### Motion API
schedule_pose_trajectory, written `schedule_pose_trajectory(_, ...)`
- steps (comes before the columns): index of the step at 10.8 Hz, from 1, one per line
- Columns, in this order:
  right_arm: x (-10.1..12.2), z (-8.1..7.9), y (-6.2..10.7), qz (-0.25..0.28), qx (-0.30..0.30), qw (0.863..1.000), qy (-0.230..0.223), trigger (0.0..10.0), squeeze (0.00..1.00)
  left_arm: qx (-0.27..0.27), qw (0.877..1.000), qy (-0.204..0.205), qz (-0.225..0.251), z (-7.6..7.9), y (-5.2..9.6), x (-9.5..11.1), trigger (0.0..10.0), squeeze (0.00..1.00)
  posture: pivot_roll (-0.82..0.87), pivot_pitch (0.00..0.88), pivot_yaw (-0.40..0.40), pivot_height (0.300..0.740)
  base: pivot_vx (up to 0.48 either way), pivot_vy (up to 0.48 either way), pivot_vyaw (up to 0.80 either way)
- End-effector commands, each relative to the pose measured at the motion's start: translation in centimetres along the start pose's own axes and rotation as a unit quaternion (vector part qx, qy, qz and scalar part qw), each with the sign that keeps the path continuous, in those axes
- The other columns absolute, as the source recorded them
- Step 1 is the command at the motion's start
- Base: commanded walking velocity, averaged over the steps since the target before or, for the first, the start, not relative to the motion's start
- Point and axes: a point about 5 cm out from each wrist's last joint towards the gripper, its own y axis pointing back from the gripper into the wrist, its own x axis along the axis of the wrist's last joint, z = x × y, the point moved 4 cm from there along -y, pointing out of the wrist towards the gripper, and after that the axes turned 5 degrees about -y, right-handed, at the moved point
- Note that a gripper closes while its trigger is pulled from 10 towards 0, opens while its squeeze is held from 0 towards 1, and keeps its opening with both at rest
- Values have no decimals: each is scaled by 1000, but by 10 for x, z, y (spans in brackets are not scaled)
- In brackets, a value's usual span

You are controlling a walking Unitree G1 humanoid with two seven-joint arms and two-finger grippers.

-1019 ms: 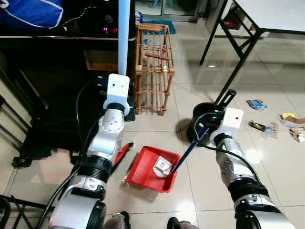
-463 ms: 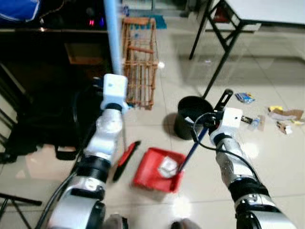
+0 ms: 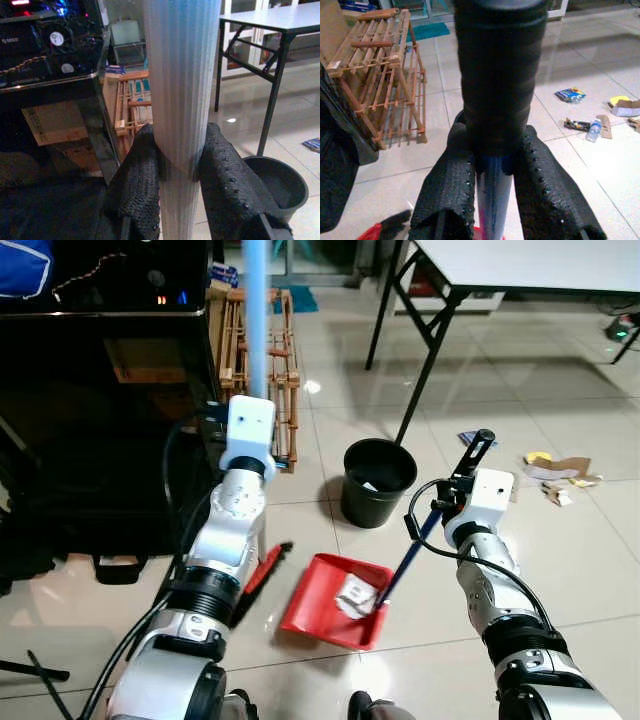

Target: Sweep floor

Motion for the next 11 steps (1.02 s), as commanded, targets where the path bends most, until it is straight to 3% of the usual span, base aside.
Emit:
schedule_pose_trajectory(1,9,-1,-1,20,0,1000,-10,10000,0,-2,1000,-7,29,0,-2,16,10000,0,8,171,-30,740,0,0,0)
schedule_pose_trajectory(11,9,-1,-1,21,-2,1000,-12,10000,0,-26,999,-8,31,8,-3,16,10000,0,6,169,-24,740,0,0,0)
